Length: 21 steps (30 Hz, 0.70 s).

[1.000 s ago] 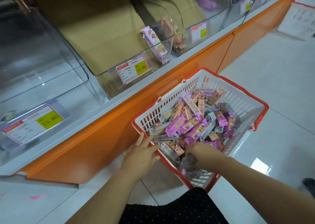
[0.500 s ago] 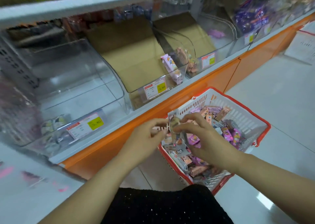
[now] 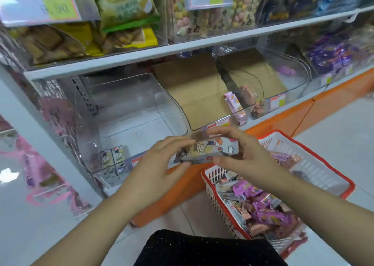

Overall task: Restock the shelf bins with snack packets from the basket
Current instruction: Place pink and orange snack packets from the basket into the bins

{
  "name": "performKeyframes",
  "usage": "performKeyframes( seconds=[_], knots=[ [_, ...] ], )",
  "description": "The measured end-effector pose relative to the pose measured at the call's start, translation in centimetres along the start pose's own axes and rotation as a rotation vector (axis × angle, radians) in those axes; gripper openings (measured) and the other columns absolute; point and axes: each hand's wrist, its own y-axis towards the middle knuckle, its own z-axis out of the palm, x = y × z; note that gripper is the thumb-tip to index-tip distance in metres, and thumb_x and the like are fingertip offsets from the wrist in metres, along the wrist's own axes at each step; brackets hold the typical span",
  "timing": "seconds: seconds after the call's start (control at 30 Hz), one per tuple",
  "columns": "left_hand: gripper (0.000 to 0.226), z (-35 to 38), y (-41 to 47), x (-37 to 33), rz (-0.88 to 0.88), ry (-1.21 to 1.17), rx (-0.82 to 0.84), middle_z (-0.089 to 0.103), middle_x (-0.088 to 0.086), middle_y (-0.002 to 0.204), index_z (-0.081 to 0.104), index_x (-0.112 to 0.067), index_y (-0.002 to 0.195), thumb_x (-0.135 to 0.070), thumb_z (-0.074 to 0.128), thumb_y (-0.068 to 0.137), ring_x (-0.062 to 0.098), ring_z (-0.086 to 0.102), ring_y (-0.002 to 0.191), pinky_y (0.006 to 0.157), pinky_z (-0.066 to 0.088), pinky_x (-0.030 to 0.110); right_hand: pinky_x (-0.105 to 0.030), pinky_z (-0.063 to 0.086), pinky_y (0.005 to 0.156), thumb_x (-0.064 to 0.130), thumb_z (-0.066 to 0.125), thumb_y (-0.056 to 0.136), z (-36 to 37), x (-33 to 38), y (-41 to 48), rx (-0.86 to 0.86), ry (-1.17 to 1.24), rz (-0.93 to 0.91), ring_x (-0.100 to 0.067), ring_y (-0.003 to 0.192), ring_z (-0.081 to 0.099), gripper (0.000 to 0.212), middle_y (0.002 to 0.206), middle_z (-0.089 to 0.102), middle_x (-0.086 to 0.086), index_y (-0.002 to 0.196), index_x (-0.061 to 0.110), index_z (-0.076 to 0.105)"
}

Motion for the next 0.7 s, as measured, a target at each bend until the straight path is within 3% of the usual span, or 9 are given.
performKeyframes(
  seconds=[0.07,0.2,0.3,0.4,0.53,0.63,0.7],
  knots=[
    [0.039,-1.0,-0.7,-0.3,-0.066,-0.048,-0.009,0.051,-0.037,0.114,0.047,-0.052,0.114,-0.03,0.066,0.087,-0.02,0.046,0.107,0.089,0.032,-0.001,-0.014,0.047,0.067,-0.004,0.062,0.085,0.5,0.3,1.0,-0.034,0.164,0.04,-0.003,0.072,0.06,0.041,0.089,0.066,0.015,0.113,0.024,0.054],
    [0.04,-1.6,-1.7,-0.7,-0.182,-0.152,-0.102,0.059,-0.027,0.098,0.049,-0.048,0.102,-0.028,0.074,0.078,-0.009,0.057,0.092,0.081,0.045,0.008,-0.034,0.057,0.077,-0.003,0.059,0.087,2.4,0.4,3.3,-0.121,0.451,0.136,-0.022,0.084,0.068,0.038,0.09,0.068,-0.008,0.117,0.017,0.047],
    [0.042,-1.5,-1.8,-0.7,-0.259,-0.18,-0.185,0.056,-0.018,0.091,0.046,-0.045,0.099,-0.032,0.076,0.074,-0.001,0.058,0.082,0.074,0.049,0.015,-0.036,0.058,0.071,0.001,0.056,0.091,4.5,0.6,4.6,-0.172,0.544,0.206,-0.023,0.075,0.065,0.027,0.092,0.062,-0.008,0.109,0.019,0.048],
    [0.044,-1.7,-1.7,-0.6,-0.295,-0.212,-0.21,0.053,-0.016,0.101,0.046,-0.045,0.101,-0.03,0.078,0.074,0.006,0.06,0.075,0.069,0.052,0.023,-0.03,0.054,0.063,0.009,0.061,0.09,6.5,0.6,5.5,-0.125,0.466,0.223,-0.019,0.075,0.065,0.021,0.103,0.061,-0.01,0.101,0.022,0.05],
    [0.027,-3.0,-1.5,0.3,-0.376,-0.332,-0.164,0.062,-0.006,0.099,0.052,-0.039,0.102,-0.031,0.069,0.083,0.003,0.055,0.061,0.055,0.04,0.012,-0.023,0.05,0.06,0.01,0.059,0.092,7.5,0.8,7.0,-0.097,0.458,0.236,-0.011,0.065,0.06,0.011,0.093,0.062,-0.005,0.097,0.019,0.055],
    [0.014,-4.2,-0.8,1.5,-0.435,-0.467,-0.238,0.063,-0.005,0.104,0.055,-0.03,0.097,-0.022,0.063,0.089,0.005,0.064,0.079,0.066,0.049,0.014,-0.024,0.051,0.064,0.01,0.059,0.092,8.5,1.1,8.0,-0.078,0.459,0.228,-0.007,0.063,0.059,0.01,0.086,0.061,-0.002,0.094,0.019,0.056],
    [0.016,-5.1,-0.2,2.5,-0.507,-0.53,-0.256,0.065,-0.004,0.102,0.054,-0.029,0.097,-0.02,0.064,0.088,0.006,0.065,0.078,0.069,0.05,0.018,-0.027,0.054,0.07,0.01,0.059,0.092,9.3,1.1,8.7,-0.044,0.413,0.209,-0.012,0.07,0.061,0.009,0.09,0.064,-0.004,0.096,0.017,0.057]
  ],
)
